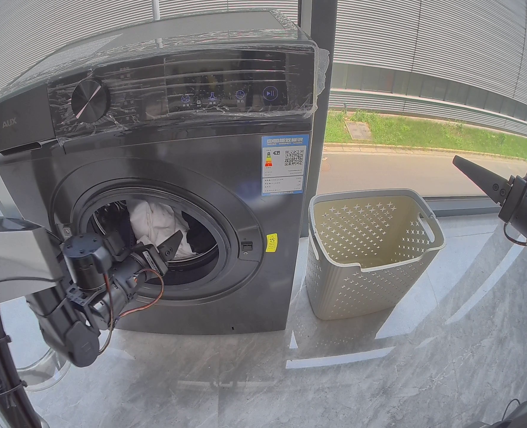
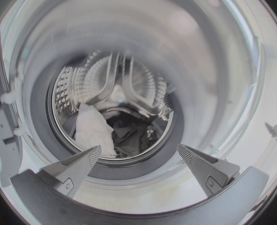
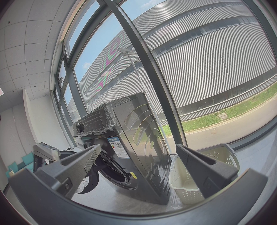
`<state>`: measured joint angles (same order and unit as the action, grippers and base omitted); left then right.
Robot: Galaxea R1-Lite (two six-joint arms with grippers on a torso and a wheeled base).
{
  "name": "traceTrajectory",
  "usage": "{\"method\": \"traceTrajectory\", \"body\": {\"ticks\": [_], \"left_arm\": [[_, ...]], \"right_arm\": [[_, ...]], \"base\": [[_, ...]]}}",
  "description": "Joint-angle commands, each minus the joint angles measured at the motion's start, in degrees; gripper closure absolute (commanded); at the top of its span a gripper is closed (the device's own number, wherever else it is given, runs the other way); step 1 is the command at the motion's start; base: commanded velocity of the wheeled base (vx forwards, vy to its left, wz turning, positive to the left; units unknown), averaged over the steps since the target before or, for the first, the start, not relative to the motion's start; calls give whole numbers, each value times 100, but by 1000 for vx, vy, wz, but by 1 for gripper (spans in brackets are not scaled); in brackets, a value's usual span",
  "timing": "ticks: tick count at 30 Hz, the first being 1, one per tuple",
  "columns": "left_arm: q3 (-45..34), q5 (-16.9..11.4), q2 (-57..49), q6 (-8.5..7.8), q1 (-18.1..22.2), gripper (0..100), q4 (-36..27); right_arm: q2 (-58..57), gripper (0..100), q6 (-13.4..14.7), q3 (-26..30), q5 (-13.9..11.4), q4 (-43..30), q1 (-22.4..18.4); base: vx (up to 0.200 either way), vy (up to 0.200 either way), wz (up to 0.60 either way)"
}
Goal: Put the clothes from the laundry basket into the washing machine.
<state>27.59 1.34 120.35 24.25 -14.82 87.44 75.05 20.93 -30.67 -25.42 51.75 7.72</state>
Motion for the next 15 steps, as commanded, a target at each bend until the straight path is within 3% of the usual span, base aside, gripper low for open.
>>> {"method": "traceTrajectory", "body": {"ticks": [1, 8, 15], "left_arm": [[-1634, 15, -2982, -175, -873, 0, 203], [-1581, -64, -3184, -210, -302, 0, 194], [-1625, -160, -3184, -192, -249, 0, 194]], "right_arm": [[-157, 0, -10, 61, -7, 2, 63], [-368, 0, -19, 79, 2, 2, 63], [-588, 0, 34, 307, 10, 2, 63]], "base": [[0, 0, 0], [0, 0, 0], [0, 0, 0]]}}
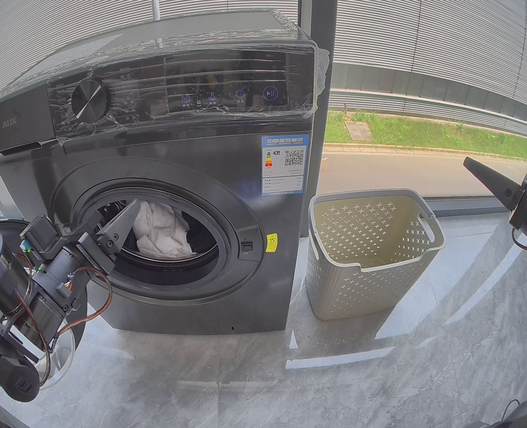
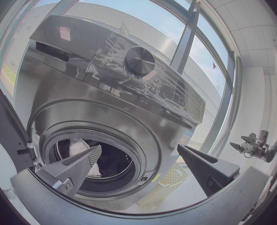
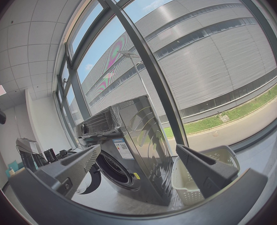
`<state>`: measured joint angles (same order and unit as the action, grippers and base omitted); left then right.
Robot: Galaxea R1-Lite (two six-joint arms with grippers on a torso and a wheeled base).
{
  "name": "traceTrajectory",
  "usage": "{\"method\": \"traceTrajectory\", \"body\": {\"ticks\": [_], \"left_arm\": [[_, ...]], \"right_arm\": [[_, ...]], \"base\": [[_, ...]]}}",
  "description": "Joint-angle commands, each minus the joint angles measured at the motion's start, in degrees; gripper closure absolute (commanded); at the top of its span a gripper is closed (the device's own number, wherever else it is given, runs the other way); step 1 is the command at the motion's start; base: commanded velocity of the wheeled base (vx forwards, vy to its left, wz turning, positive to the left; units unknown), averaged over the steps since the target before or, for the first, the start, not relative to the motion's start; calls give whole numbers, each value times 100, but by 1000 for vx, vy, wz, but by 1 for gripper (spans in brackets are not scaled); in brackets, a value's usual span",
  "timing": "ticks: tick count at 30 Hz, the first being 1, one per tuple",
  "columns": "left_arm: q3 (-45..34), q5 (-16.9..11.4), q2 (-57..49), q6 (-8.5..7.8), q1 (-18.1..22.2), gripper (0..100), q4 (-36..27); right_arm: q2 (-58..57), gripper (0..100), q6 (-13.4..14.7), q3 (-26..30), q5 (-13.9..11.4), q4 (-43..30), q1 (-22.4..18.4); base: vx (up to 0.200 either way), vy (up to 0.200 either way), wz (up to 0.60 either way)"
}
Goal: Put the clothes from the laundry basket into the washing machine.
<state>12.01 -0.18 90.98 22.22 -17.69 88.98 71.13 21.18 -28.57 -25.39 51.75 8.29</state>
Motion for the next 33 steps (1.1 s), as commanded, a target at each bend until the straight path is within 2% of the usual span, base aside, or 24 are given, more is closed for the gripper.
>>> {"method": "traceTrajectory", "body": {"ticks": [1, 4, 9, 14, 18, 20, 25, 33], "left_arm": [[-58, -8, -247, 28, 73, 0, 49], [-41, -17, -238, 45, 266, 0, 41], [-146, 45, -256, 186, 284, 0, 58], [-102, 62, -274, 247, 442, 0, 58], [-181, 45, -405, 432, 433, 0, 49], [-208, 27, -423, 458, 433, 0, 49], [-216, -307, -414, 458, 450, 0, 41], [-190, -395, -335, 406, 442, 0, -12]], "right_arm": [[-240, 0, 9, 115, -1, 2, 6], [-319, 0, 9, 168, -1, 2, 6], [-416, 0, 1, 194, -1, 2, 6], [-407, 0, -8, 186, -1, 2, -3], [-407, 0, -8, 177, -1, 2, -3], [-398, 0, -8, 177, 8, 2, -3], [-381, 0, -26, 168, -1, 2, -3], [-390, 0, -52, 168, 8, 2, -29]], "base": [[0, 0, 0], [0, 0, 0], [0, 0, 0], [0, 0, 0], [0, 0, 0], [0, 0, 0], [0, -40, 0], [0, -200, 0]]}}
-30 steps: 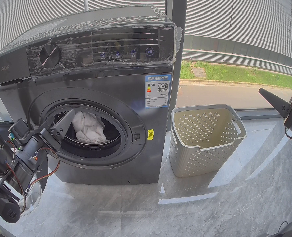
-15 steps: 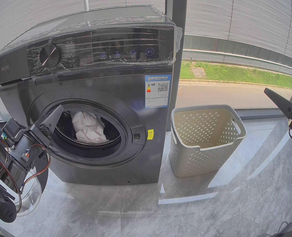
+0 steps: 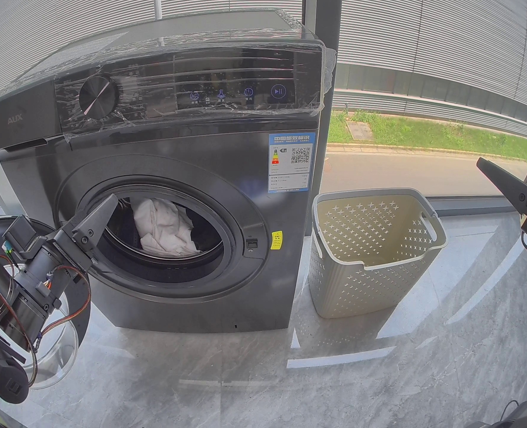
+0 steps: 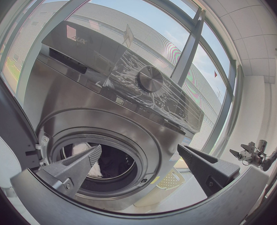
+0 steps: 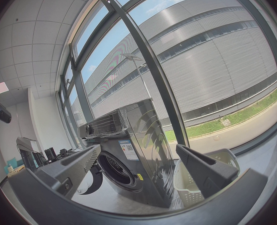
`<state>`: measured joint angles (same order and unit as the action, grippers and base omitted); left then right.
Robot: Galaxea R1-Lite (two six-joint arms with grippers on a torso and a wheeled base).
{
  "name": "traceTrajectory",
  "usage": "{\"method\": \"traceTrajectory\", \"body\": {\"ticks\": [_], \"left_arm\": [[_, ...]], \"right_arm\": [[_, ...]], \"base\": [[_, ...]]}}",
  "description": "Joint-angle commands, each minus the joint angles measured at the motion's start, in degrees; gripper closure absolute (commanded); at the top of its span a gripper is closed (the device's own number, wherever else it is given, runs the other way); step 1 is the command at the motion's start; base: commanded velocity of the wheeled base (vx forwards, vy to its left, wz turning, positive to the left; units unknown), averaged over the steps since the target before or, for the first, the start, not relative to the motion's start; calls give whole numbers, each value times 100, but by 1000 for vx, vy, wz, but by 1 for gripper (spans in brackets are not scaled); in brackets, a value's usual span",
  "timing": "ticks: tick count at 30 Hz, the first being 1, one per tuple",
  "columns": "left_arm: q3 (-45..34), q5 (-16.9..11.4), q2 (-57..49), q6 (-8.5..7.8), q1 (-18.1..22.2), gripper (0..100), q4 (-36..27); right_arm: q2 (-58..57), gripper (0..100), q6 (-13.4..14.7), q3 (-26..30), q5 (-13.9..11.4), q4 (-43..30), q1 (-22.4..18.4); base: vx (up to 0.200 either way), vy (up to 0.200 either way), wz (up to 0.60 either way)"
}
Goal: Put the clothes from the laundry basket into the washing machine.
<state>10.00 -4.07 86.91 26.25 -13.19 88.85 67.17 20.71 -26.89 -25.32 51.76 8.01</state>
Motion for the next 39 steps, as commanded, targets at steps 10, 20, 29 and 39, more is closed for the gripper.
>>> {"method": "traceTrajectory", "body": {"ticks": [10, 20, 29, 39], "left_arm": [[-15, -41, 72, -5, -8, 0, 1], [-358, -41, 54, -14, -34, 0, -25], [-1000, 91, 72, -225, -87, 0, -1124], [-1000, 267, 635, -172, -70, 0, -1941]], "right_arm": [[7, 0, -6, -18, 1, 1, -10], [-2, 0, -6, -27, 1, 1, -19], [-11, 0, -15, -27, 1, 1, -19], [-2, 0, -15, 9, 1, 1, -19]], "base": [[0, -200, 0], [0, -200, 0], [0, -200, 0], [0, -200, 0]]}}
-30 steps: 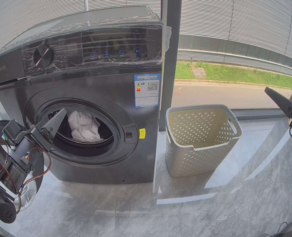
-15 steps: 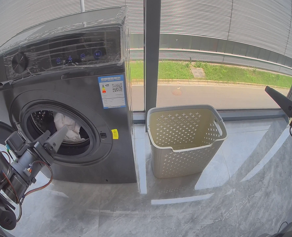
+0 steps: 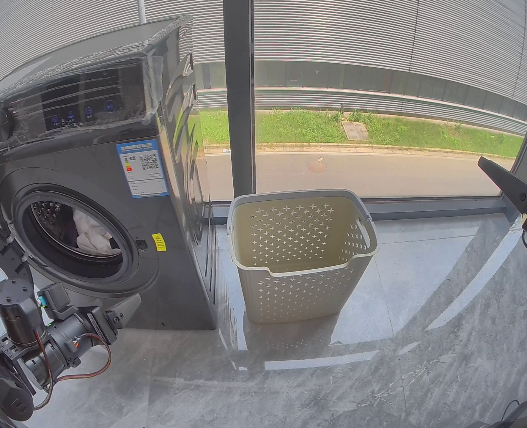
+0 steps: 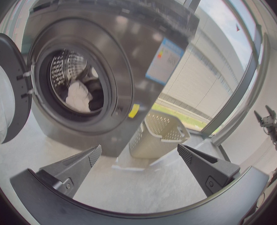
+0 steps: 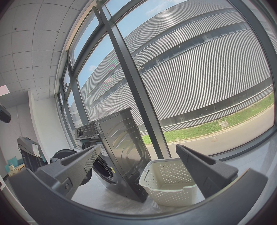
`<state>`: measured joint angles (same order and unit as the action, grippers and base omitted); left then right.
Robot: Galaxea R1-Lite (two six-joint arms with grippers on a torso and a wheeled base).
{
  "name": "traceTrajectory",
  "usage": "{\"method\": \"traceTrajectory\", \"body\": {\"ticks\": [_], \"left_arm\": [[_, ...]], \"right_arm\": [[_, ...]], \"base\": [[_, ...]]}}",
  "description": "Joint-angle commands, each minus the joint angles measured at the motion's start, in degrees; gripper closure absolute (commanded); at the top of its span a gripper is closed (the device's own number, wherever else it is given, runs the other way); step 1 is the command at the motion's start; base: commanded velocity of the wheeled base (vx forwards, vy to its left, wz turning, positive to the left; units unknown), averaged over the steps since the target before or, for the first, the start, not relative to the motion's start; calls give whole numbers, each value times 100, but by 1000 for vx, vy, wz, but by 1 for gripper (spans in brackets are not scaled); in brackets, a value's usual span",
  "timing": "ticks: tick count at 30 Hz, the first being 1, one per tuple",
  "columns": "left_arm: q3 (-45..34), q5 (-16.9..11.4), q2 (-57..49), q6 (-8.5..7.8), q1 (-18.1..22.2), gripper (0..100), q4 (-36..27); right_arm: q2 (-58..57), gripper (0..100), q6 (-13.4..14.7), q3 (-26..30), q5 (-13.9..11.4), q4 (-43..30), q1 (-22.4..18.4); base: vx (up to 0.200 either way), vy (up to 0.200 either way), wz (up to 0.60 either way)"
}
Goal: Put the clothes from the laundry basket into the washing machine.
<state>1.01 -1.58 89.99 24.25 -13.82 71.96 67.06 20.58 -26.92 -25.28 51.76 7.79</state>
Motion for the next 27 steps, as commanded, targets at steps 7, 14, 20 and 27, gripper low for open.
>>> {"method": "traceTrajectory", "body": {"ticks": [7, 14, 20, 27], "left_arm": [[-101, 97, 142, -52, -50, 0, -174], [-13, -105, -1001, -271, -200, 0, 749], [-101, -105, -2249, -702, -103, 0, 116], [-101, -668, -3585, -1853, 1444, 0, -2098]], "right_arm": [[-35, 0, -71, 90, -12, 1, 12], [-395, 0, -555, 881, -372, 1, 47], [-721, 0, -608, 1303, -530, 1, 47], [-729, 0, -608, 1329, -539, 1, 47]], "base": [[0, -171, 0], [0, 0, 0], [0, 0, 0], [0, 0, 0]]}}
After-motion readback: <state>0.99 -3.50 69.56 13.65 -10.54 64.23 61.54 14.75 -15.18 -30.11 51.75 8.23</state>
